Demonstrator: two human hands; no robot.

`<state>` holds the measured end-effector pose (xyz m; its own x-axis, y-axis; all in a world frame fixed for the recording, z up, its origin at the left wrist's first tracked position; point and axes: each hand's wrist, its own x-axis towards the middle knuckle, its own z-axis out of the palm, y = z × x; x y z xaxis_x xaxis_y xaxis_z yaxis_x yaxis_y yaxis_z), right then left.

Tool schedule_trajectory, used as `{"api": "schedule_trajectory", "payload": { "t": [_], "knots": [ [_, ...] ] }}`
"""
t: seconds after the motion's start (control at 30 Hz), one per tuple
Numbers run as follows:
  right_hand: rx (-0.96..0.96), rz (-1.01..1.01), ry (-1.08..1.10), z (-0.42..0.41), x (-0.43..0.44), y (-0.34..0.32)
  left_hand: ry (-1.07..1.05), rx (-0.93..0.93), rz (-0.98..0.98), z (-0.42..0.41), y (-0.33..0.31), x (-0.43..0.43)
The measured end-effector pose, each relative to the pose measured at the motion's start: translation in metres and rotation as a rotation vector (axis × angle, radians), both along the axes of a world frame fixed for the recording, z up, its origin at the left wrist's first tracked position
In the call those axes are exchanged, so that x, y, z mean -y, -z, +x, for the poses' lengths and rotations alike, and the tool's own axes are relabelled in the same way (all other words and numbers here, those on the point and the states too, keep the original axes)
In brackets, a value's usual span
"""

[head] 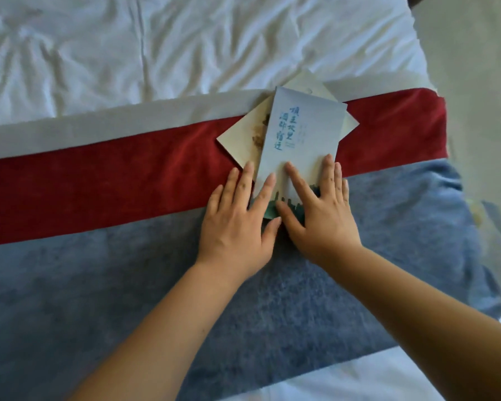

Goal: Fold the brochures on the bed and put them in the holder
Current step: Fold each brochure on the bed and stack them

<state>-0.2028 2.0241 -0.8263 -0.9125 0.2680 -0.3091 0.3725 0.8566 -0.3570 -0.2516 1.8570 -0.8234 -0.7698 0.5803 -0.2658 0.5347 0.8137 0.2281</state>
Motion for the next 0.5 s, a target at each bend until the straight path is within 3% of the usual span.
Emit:
{"api": "schedule_trajectory", "payload": {
  "t": [0.2,0.33,0.5],
  "knots": [
    [-0.05,-0.22,-0.046,-0.013,0.026,0.001,-0.009,0.0,-0.096,-0.004,-0.002,0.026],
    [-0.077,-0.165,-0.24,-0.021,0.068,0.001,-0.052,-0.025,-0.136,-0.003,-0.003,0.082],
    [0.02,-0.173,-0.366,-0.038,0.148,0.001,-0.183,-0.068,-0.13,0.004,-0.001,0.163]
  ]
}}
